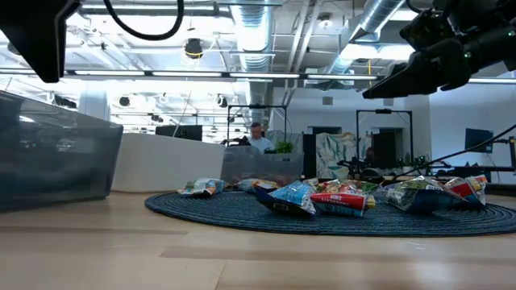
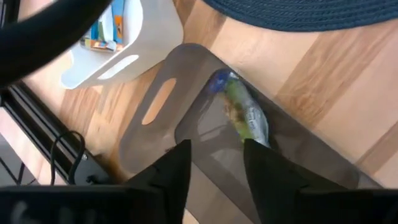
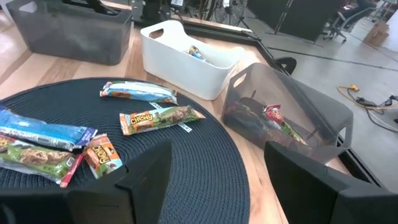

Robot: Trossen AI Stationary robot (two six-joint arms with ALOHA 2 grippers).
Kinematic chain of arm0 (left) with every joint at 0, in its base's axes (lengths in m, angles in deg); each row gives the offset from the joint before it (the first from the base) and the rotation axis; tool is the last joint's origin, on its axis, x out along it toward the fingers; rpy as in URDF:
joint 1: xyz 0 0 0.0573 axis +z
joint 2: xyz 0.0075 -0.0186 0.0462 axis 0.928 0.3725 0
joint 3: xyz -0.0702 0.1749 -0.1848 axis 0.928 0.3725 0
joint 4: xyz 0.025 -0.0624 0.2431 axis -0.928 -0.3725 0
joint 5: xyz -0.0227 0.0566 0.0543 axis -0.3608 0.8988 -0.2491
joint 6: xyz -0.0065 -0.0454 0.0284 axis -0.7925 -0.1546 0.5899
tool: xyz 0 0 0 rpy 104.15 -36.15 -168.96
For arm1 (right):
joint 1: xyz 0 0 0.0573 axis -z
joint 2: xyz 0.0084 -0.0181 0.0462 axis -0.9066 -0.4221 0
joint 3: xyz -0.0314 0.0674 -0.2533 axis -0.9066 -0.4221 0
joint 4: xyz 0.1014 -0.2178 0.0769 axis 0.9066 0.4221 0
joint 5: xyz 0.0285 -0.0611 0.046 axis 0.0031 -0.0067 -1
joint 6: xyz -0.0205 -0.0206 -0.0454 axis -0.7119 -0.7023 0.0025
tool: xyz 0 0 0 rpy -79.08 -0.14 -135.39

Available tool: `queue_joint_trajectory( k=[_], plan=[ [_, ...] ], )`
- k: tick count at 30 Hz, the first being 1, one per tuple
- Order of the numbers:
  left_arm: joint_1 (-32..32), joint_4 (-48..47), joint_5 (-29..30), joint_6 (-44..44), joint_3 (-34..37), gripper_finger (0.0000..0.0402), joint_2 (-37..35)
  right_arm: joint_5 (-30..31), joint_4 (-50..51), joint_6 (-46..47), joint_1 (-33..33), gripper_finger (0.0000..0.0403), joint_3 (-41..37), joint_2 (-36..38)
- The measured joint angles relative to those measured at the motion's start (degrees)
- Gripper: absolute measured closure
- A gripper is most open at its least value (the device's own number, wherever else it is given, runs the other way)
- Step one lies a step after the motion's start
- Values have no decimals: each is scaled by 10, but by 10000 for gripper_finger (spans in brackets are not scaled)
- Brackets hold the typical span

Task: Pick and place Granola Bars by type
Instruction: Put the red granola bar into the top black bin

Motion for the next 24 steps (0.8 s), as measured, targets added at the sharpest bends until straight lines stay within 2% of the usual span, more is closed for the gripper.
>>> queue_joint_trajectory(
  k=[3,6,9,12,15,18,21,24],
  plan=[
    [6,0,4,28,0,232,0,-7,22,12,0,149,0,0],
    [6,0,47,59,-3,219,0,-64,73,30,0,149,0,0],
    [6,1,134,89,-18,214,0,-142,99,46,-6,149,0,0],
    [1,2,252,102,-32,214,0,-185,101,54,-32,149,0,-9],
    [-8,4,359,110,-35,216,0,-181,104,60,-64,149,0,-34],
    [-16,4,433,110,-35,216,0,-179,107,88,-90,149,0,-71],
    [-20,4,476,109,-35,216,0,-178,106,115,-111,150,0,-108],
    [-22,4,489,109,-35,216,0,-175,105,146,-127,155,0,-146]
  ],
)
